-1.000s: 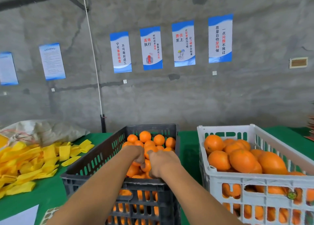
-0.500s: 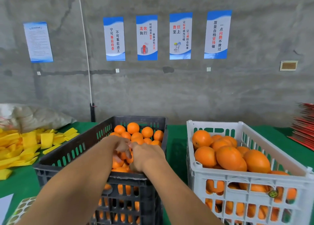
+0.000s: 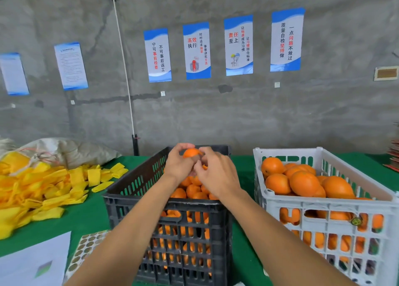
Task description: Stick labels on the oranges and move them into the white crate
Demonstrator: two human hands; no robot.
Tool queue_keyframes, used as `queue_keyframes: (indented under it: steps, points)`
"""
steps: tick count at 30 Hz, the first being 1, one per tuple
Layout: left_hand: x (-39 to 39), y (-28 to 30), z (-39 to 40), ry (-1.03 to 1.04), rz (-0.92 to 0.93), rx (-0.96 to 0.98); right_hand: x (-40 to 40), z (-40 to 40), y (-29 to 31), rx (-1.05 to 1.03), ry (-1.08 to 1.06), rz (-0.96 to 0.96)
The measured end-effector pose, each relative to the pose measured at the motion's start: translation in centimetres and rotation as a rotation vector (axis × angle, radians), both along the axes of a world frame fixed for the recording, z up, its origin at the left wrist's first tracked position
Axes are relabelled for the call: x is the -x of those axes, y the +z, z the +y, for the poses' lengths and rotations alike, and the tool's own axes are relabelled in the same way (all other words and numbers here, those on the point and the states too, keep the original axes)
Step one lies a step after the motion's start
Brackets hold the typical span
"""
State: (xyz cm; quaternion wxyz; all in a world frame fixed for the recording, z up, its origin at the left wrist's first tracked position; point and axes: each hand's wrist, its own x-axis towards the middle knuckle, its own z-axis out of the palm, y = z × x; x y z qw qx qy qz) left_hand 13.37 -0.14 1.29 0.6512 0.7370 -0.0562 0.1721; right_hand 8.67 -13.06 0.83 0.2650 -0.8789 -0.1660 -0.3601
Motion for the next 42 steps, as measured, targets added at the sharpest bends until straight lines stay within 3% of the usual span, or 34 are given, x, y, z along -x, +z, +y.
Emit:
queue_keyframes:
  steps: [3, 8, 17, 21, 24, 27, 30, 36, 42]
  points:
    - [4.3, 0.4, 0.3, -0.016, -0.120, 0.138, 2.4, -0.5, -0.6, -0.070, 0.127, -0.189]
    - [10.1, -1.4, -1.8, -0.067, -0.195, 0.152, 6.4, -3.6, -2.6, 0.002, 0.185, -0.410]
    - [17.7, -10.1, -5.8, -0.102, -0.430, -0.046, 12.9, -9.3, -11.9, -0.055, 0.267, -0.450]
    - [18.2, -15.4, -6.0, -0.091, -0.355, -0.193, 14.1, -10.6, -17.8, -0.058, 0.303, -0.294]
    - [18.5, -20.3, -6.0, -0.179, -0.168, -0.198, 14.6, -11.5, -22.0, 0.007, 0.310, -0.105]
    - [19.0, -24.4, -5.9, -0.179, -0.004, -0.229, 15.4, -12.7, -24.6, 0.040, 0.367, 0.245]
    - [18.5, -25.9, -5.1, -0.085, 0.066, -0.172, 15.3, -13.8, -25.8, -0.060, 0.432, 0.582]
    - [17.6, -26.5, -4.1, 0.029, 0.016, -0.338, 14.3, -15.2, -25.5, 0.213, 0.374, 0.649]
    - [17.8, -27.4, -4.4, 0.005, -0.012, -0.412, 14.3, -15.0, -26.1, 0.081, 0.419, 0.739]
